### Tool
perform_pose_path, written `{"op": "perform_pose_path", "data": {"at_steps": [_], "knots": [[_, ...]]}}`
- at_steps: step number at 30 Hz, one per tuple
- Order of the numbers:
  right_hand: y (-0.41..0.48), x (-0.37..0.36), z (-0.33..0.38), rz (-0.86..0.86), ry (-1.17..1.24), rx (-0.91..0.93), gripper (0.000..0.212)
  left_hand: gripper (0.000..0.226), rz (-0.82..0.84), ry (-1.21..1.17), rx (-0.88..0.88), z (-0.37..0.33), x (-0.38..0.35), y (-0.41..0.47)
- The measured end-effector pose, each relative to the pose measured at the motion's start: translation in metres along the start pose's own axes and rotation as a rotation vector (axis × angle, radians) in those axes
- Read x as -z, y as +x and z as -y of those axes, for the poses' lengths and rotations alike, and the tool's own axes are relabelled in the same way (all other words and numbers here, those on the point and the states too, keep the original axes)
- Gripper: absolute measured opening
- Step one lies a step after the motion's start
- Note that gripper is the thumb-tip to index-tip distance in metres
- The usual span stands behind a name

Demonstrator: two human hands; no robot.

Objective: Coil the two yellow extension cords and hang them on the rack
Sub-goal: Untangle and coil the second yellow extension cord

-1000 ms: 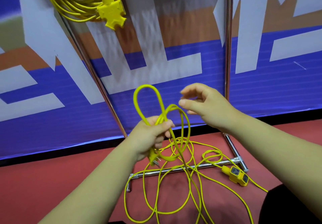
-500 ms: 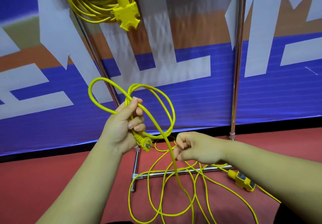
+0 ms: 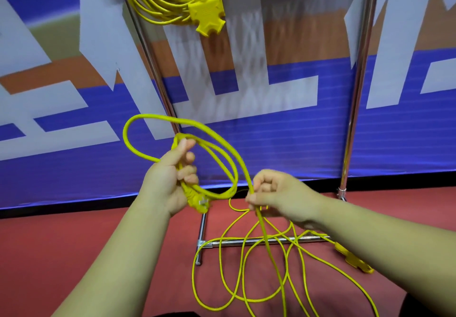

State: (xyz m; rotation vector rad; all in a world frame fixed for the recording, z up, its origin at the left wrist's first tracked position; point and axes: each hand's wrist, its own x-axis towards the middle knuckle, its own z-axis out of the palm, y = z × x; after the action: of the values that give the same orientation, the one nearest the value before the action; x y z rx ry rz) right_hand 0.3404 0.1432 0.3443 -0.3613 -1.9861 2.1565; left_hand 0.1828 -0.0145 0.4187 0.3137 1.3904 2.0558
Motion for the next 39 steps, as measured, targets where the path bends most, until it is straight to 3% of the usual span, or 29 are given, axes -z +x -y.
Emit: {"op": "perform_pose_path", "data": {"at_steps": [2, 5, 7, 8, 10, 14, 19, 25, 28, 31, 35, 39], "knots": [[0.005, 0.003, 0.018, -0.18, 0.189, 0.044, 0.021, 0.015, -0.11, 0.305, 0.129, 0.015, 0.018, 0.008], [0.02, 0.025, 0.03, -0.559, 0.233, 0.106, 0.017, 0.028, -0.103, 0.774, 0.34, 0.041, 0.036, 0.014], [0.028, 0.05, 0.018, -0.761, 0.036, 0.101, 0.015, 0.034, -0.108, 0.85, 0.414, 0.046, 0.035, 0.012], [0.031, 0.062, 0.008, -0.815, -0.176, 0.071, 0.016, 0.036, -0.125, 0.82, 0.426, 0.044, 0.034, 0.012], [0.033, 0.08, -0.016, -0.769, -0.638, -0.041, 0.018, 0.037, -0.153, 0.697, 0.417, 0.038, 0.03, 0.012], [0.033, 0.074, -0.043, -0.352, -1.189, -0.179, 0.023, 0.034, -0.086, 0.453, 0.286, 0.028, 0.023, 0.005], [0.019, 0.043, -0.034, 0.158, -1.367, -0.12, 0.03, 0.034, 0.045, 0.265, 0.2, 0.02, 0.011, -0.002], [-0.003, 0.019, -0.011, 0.497, -1.364, 0.047, 0.044, 0.029, 0.124, 0.317, 0.037, 0.028, -0.002, -0.004], [-0.013, 0.021, 0.002, 0.508, -1.279, 0.187, 0.043, 0.029, 0.133, 0.397, -0.015, 0.034, -0.006, -0.004], [-0.022, 0.03, 0.024, 0.409, -1.124, 0.335, 0.036, 0.03, 0.133, 0.486, -0.052, 0.043, -0.012, -0.005], [-0.027, 0.045, 0.048, 0.165, -0.899, 0.445, 0.024, 0.03, 0.195, 0.52, -0.024, 0.053, -0.022, -0.008], [-0.024, 0.053, 0.051, -0.11, -0.596, 0.428, 0.015, 0.027, 0.289, 0.575, 0.029, 0.06, -0.034, -0.014]]}}
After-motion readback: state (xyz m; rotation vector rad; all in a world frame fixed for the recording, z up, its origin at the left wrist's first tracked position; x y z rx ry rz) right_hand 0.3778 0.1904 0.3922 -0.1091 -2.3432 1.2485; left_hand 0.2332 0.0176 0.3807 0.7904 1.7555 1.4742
